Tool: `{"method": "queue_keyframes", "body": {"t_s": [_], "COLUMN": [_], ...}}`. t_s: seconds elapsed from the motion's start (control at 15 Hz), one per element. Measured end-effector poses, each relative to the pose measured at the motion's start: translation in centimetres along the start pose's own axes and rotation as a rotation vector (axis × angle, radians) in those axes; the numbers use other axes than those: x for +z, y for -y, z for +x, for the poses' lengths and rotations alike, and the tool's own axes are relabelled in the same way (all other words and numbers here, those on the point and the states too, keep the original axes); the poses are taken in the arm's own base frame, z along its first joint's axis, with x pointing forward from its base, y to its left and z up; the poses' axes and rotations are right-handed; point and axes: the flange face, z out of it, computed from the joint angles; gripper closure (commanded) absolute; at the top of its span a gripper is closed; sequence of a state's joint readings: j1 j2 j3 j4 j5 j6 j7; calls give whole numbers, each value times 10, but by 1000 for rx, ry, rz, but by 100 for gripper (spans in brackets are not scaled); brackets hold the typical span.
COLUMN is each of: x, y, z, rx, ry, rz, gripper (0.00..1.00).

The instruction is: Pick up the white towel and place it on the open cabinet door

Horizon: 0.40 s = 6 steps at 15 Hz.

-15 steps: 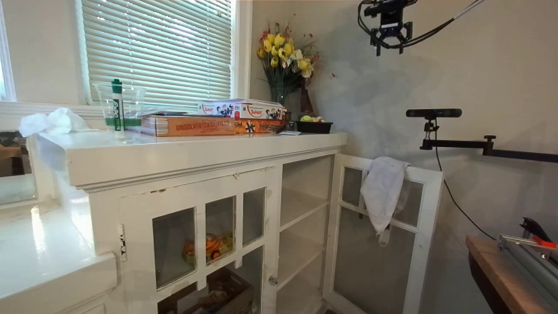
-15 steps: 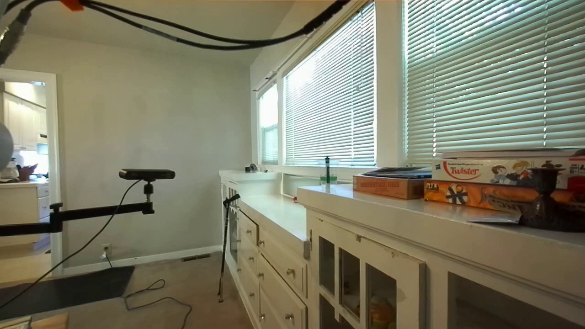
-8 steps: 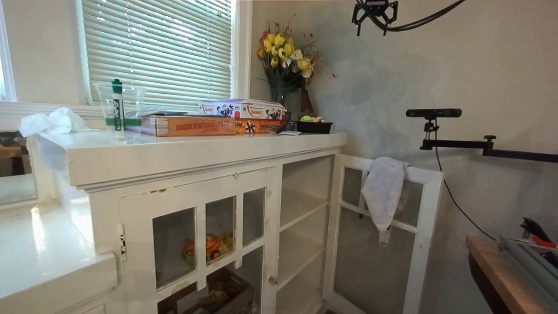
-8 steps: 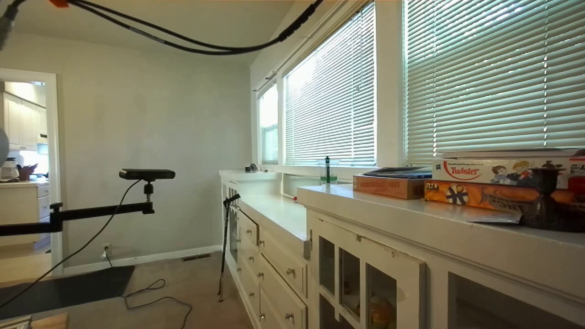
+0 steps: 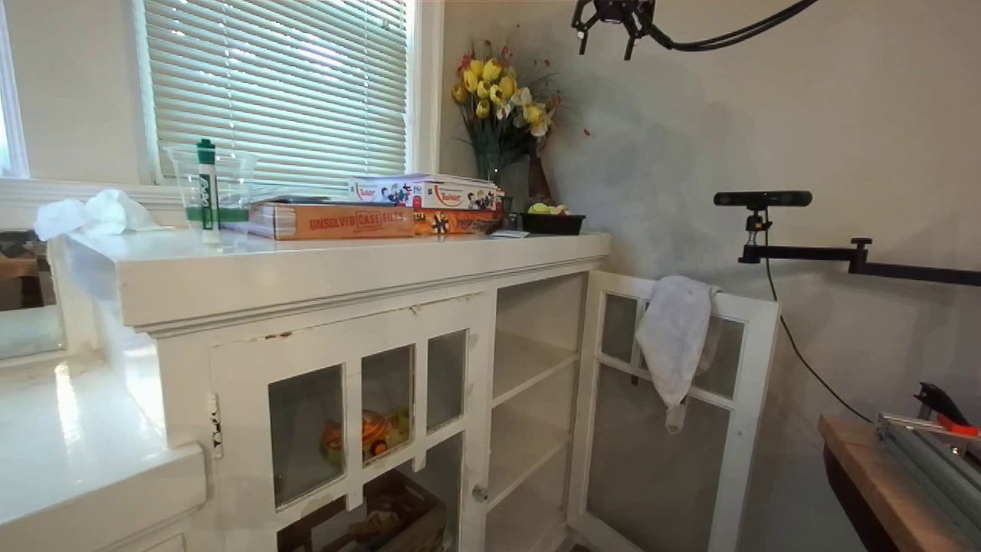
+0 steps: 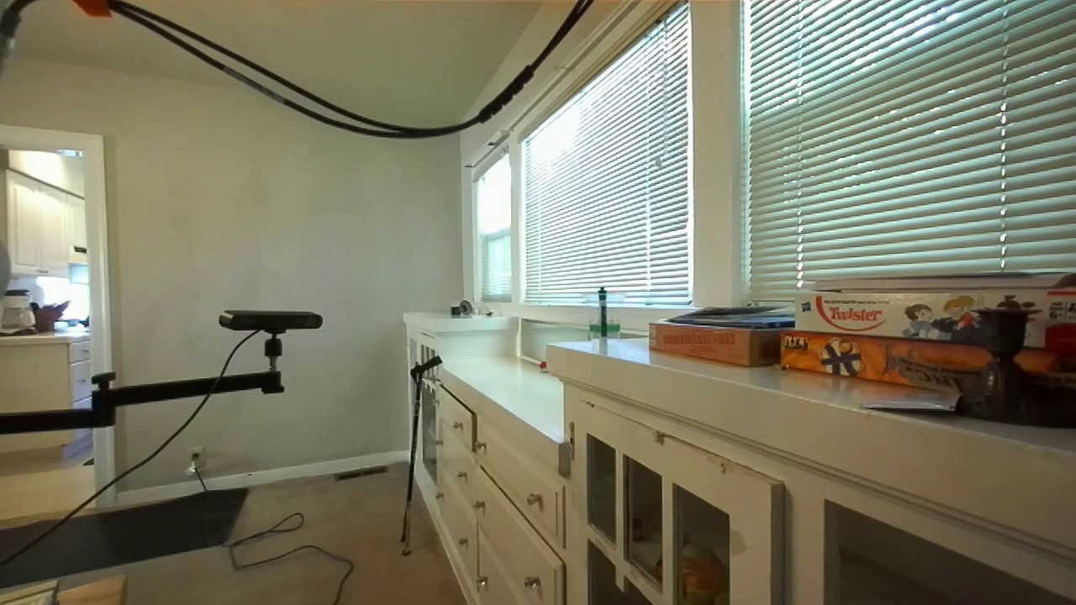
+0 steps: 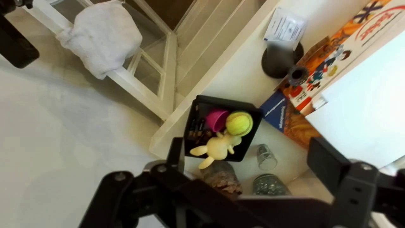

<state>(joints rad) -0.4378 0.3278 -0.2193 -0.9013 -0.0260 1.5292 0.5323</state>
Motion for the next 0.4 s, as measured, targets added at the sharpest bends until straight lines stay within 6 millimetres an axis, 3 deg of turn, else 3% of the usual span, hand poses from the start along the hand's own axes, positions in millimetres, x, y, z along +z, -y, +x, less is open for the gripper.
{"method": "queue_keyframes", "body": {"t_s": [0.2,0.4], "x": [-1,-4], "y": [19,25], "z": [-14,-19], "rx": [-154,-215], "ry": [25,26], "rz": [24,34], "gripper": [0,0]}}
